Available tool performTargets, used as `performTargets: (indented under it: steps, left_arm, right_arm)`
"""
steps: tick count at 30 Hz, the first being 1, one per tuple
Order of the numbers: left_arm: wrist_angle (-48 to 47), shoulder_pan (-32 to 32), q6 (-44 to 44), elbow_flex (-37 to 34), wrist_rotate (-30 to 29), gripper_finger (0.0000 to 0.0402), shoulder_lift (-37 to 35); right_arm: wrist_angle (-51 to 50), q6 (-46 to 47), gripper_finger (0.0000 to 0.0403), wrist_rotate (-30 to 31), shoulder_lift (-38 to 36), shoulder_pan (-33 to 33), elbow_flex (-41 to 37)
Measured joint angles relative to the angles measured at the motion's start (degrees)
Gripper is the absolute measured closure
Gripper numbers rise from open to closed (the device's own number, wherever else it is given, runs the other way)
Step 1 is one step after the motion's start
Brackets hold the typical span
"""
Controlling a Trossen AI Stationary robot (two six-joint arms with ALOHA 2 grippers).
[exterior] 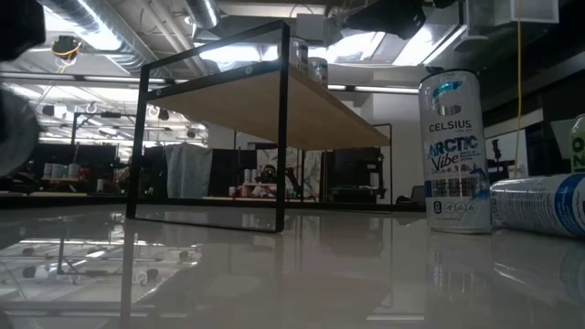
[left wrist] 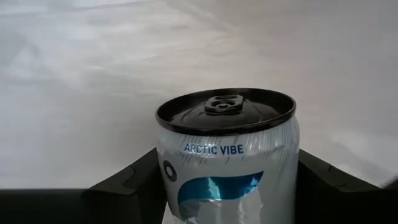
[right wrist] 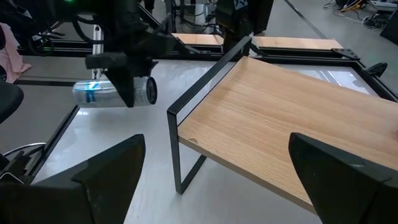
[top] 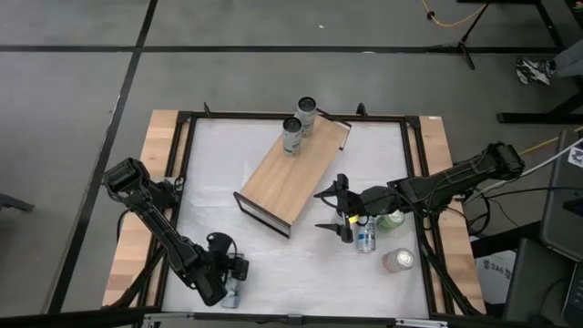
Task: Place canned beverage on shelf
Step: Put the bottom left white soda can on the shelf
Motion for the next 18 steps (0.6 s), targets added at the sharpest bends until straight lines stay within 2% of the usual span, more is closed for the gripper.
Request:
performTargets:
  steps: [7, 14, 18]
  left_arm:
    - [-1.5, 0.3, -0.7, 2.9, -8.3, 0.0170, 0.0]
    - [-12.7, 2.1, -1.7, 6.2, -12.7, 0.0169, 0.0]
    - [-17.5, 3.1, 1.8, 9.6, -15.0, 0.0169, 0.0]
  right_arm:
    - [0.2, 0.0, 0.0017, 0.0, 0.0, 0.0, 0.0]
    - [0.2, 0.0, 0.0017, 0.0, 0.0, 0.0, 0.0]
    - [0.2, 0.0, 0.0017, 0.0, 0.0, 0.0, 0.0]
